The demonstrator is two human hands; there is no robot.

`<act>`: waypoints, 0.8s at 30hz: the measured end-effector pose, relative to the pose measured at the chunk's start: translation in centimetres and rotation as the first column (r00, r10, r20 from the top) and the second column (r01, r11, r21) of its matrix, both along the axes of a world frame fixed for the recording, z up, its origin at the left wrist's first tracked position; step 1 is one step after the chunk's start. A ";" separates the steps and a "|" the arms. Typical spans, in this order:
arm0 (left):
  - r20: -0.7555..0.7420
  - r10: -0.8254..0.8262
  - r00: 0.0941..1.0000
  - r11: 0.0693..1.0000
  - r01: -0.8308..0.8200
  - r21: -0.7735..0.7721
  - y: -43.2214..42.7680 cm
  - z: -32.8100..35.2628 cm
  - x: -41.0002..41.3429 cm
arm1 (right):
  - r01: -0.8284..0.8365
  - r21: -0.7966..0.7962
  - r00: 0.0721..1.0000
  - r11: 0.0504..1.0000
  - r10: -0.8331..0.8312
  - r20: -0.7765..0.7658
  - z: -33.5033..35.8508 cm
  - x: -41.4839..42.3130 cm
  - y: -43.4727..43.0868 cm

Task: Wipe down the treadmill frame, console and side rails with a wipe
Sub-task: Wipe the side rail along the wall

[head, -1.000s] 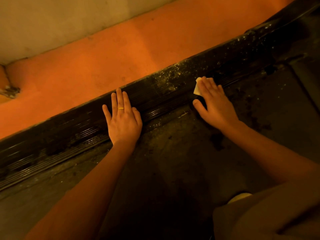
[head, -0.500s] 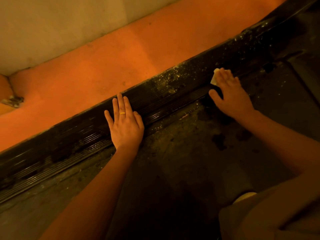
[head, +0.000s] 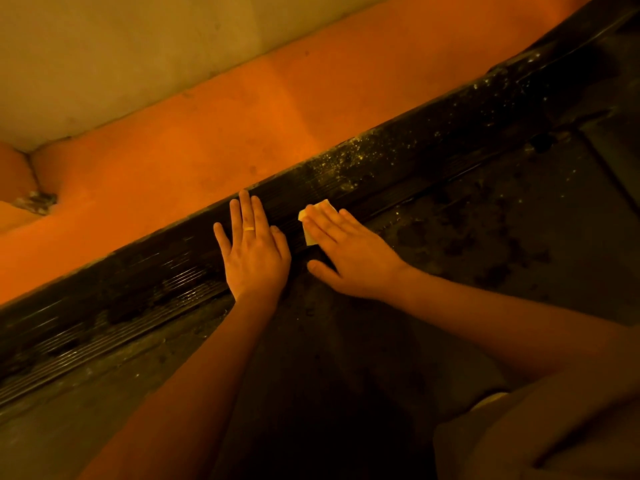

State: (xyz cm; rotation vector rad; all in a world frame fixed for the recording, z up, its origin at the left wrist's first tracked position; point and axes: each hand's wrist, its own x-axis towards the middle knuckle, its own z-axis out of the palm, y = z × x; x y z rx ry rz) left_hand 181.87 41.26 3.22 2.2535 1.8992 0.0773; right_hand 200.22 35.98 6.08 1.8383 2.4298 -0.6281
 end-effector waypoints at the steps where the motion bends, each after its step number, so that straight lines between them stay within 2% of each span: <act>1: 0.001 -0.001 1.000 1.000 0.001 0.000 0.0 0.0 0.0 | -0.016 0.007 1.000 1.000 0.016 0.009 0.0 0.2 0.2; 4: 0.008 0.002 1.000 1.000 -0.002 -0.007 0.0 0.0 0.0 | 0.022 0.011 1.000 1.000 -0.022 0.005 -0.3 1.5 0.5; 8: 0.015 0.004 1.000 1.000 -0.004 -0.003 0.0 0.1 0.1 | 0.283 0.026 0.959 0.959 -0.283 -0.009 -0.3 5.4 0.6; 10: 0.011 0.004 1.000 1.000 -0.003 -0.007 0.0 0.1 0.1 | 0.336 0.012 0.942 0.942 -0.336 0.014 -0.2 6.0 0.6; 12: 0.008 0.006 1.000 1.000 -0.006 -0.005 -0.1 0.1 0.1 | 0.317 0.005 0.948 0.948 -0.317 -0.006 -0.1 4.8 0.7; 15: 0.005 0.007 1.000 1.000 -0.007 0.002 0.0 0.2 0.2 | 0.180 0.027 0.984 0.983 -0.180 -0.014 -0.6 3.3 0.5; 17: 0.006 0.004 1.000 1.000 -0.005 0.004 -0.1 0.2 0.2 | 0.152 0.048 0.988 0.987 -0.152 -0.002 -0.8 4.4 0.8; 21: 0.010 0.005 1.000 1.000 -0.005 0.000 0.0 0.1 0.1 | 0.399 0.073 0.917 0.914 -0.398 -0.024 -0.8 9.0 1.5; 24: 0.011 0.005 1.000 1.000 -0.005 0.009 0.0 0.0 0.0 | 0.478 0.035 0.878 0.878 -0.478 -0.002 -0.3 10.0 1.6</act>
